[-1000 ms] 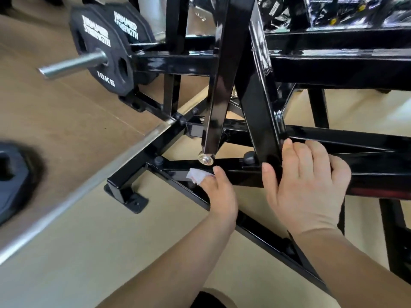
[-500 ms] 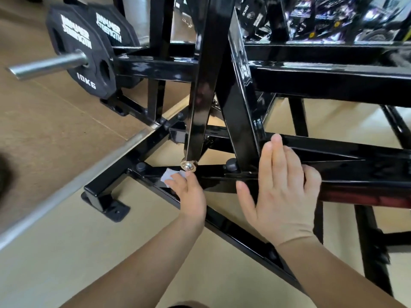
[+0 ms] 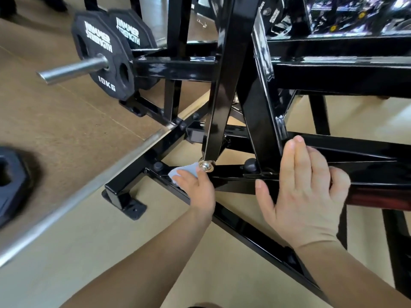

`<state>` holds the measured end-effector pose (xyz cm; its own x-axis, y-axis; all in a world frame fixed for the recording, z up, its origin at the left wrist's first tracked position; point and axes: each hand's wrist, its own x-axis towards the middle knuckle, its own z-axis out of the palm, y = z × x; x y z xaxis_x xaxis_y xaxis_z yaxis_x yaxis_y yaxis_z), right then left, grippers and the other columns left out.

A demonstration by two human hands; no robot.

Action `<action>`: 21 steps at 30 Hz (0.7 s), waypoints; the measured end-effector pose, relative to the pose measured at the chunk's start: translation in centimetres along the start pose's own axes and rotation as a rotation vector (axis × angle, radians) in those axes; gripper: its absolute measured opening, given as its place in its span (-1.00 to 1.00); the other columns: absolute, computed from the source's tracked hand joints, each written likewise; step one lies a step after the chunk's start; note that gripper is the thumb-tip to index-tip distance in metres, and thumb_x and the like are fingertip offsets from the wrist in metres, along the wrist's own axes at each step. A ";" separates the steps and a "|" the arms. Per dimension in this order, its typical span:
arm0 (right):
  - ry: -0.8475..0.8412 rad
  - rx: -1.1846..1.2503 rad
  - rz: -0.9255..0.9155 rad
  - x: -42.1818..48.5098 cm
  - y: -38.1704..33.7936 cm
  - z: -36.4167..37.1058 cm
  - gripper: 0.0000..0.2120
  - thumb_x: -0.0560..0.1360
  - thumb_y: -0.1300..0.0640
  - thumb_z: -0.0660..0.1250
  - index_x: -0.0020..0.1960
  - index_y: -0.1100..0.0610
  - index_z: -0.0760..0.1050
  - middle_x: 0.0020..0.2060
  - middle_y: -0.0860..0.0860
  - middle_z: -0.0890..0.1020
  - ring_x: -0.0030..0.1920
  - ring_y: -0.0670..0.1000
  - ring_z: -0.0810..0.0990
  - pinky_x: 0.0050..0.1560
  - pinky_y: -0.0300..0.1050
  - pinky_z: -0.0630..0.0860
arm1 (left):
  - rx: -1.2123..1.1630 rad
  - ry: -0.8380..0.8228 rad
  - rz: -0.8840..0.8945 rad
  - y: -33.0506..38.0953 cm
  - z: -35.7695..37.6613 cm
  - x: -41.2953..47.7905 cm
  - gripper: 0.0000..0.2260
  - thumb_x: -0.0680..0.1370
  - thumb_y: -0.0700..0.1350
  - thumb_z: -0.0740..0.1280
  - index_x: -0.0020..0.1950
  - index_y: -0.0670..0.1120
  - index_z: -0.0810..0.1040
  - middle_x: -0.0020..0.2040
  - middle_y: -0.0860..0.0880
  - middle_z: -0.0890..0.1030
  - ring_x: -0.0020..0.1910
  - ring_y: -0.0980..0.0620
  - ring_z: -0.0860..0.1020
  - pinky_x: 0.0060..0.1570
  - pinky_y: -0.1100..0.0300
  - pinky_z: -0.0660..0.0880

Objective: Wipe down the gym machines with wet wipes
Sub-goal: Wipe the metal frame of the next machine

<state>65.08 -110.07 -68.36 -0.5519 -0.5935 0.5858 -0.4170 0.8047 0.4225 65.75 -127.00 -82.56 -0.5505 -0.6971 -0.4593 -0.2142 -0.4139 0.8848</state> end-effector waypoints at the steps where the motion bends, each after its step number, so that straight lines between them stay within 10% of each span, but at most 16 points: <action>1: -0.012 -0.001 0.004 0.1 0.0 -0.1 -0.20 0.62 -0.24 0.12 0.63 0.30 0.11 0.56 0.21 0.32 0.44 0.26 0.42 0.24 0.21 0.31 | 0.016 0.021 -0.004 0.4 -0.3 0.6 -0.30 0.69 0.27 -0.03 0.64 0.03 -0.35 0.64 0.10 -0.37 0.66 0.00 -0.20 0.62 -0.09 -0.11; 14: -0.283 0.086 -0.023 0.5 0.3 -2.6 -0.26 0.68 -0.17 0.02 0.66 0.29 -0.04 0.62 0.21 0.17 0.55 0.23 0.25 0.41 0.23 0.18 | -0.016 -0.127 0.065 1.9 2.0 -8.3 -0.34 0.71 0.24 0.01 0.63 0.13 -0.36 0.67 0.13 -0.21 0.64 0.10 -0.08 0.62 -0.06 -0.05; 18: -0.357 0.213 -0.021 0.7 0.5 -4.4 -0.31 0.67 -0.10 -0.04 0.67 0.28 -0.03 0.65 0.19 0.11 0.63 0.20 0.08 0.56 0.23 0.05 | -0.257 -0.318 -0.107 2.6 3.5 -10.9 -0.32 0.57 0.43 0.13 0.50 -0.02 0.31 0.46 -0.01 0.47 0.46 0.02 0.41 0.51 -0.04 0.27; 21: -0.381 0.454 -0.085 -0.1 2.9 -7.0 -0.37 0.65 -0.02 -0.14 0.65 0.22 0.12 0.64 0.13 0.18 0.67 0.09 0.02 0.63 0.13 -0.02 | -0.315 -0.488 -0.069 3.7 4.6 -14.6 -0.42 0.66 0.31 0.12 0.45 -0.11 0.44 0.38 -0.11 0.58 0.41 -0.05 0.51 0.46 -0.03 0.37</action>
<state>68.97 -107.57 -62.29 -0.6880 -0.6856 0.2380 -0.6917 0.7187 0.0705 69.29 -115.69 -72.20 -0.8680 -0.3429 -0.3591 -0.0531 -0.6550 0.7538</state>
